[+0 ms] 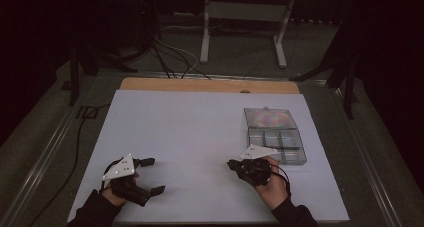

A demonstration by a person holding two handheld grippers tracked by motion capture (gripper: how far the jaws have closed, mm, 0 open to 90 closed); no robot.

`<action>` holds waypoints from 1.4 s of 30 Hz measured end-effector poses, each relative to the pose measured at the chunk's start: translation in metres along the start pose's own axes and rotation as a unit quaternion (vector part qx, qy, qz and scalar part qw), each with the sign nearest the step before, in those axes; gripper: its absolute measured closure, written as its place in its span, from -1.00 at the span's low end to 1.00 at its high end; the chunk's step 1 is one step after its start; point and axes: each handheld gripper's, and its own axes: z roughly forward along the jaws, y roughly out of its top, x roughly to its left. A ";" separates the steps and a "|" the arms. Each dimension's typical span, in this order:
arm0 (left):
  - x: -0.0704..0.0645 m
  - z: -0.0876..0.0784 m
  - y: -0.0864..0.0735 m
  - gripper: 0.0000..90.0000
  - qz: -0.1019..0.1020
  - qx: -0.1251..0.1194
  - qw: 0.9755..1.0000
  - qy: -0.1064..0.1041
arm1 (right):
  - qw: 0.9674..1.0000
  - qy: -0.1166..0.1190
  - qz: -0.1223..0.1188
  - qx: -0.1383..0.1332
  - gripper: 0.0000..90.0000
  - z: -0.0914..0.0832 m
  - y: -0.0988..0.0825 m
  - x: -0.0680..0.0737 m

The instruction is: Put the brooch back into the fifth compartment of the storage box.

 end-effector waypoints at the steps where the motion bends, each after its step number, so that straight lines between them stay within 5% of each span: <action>1: 0.000 0.000 0.000 -0.97 0.000 0.000 1.000 0.000 | 1.000 -0.003 0.001 -0.003 0.90 -0.002 0.000 -0.002; 17: 0.000 0.000 0.000 -0.97 0.001 0.001 1.000 0.000 | 0.998 -0.043 0.033 -0.027 0.90 -0.028 -0.001 -0.031; 42: 0.000 0.000 0.000 -0.97 0.000 0.001 1.000 0.000 | 0.990 -0.103 0.092 -0.033 0.90 -0.054 -0.019 -0.081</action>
